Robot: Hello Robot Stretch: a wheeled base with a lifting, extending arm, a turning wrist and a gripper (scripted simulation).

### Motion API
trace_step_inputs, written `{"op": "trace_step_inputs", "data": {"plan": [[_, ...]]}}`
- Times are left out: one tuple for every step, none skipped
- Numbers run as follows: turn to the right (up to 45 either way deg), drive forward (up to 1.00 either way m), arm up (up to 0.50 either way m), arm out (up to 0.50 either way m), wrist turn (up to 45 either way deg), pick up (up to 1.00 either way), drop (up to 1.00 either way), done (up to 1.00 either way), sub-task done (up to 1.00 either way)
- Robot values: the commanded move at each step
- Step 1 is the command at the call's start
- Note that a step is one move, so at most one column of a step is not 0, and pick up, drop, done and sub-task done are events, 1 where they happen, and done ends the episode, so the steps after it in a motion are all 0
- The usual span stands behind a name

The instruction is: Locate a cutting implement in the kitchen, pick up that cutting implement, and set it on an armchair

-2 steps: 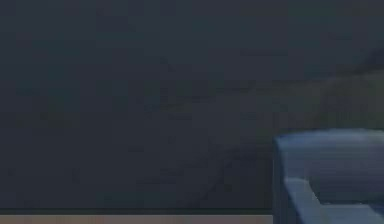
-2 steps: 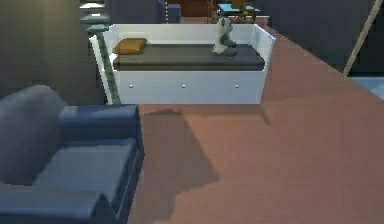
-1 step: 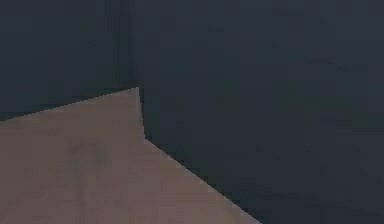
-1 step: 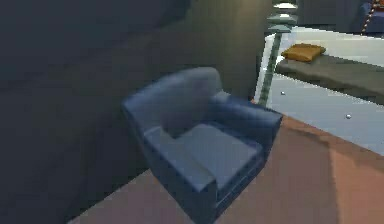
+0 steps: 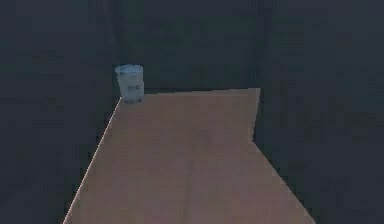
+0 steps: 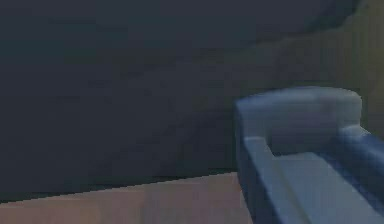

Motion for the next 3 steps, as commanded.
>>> {"op": "trace_step_inputs", "data": {"plan": [[0.0,1.0,0.0,0.0,0.0,0.0,0.0,0.0,0.0],[-3.0,0.0,0.0,0.0,0.0,0.0,0.0,0.0,0.0],[0.0,1.0,0.0,0.0,0.0,0.0,0.0,0.0,0.0]]}}
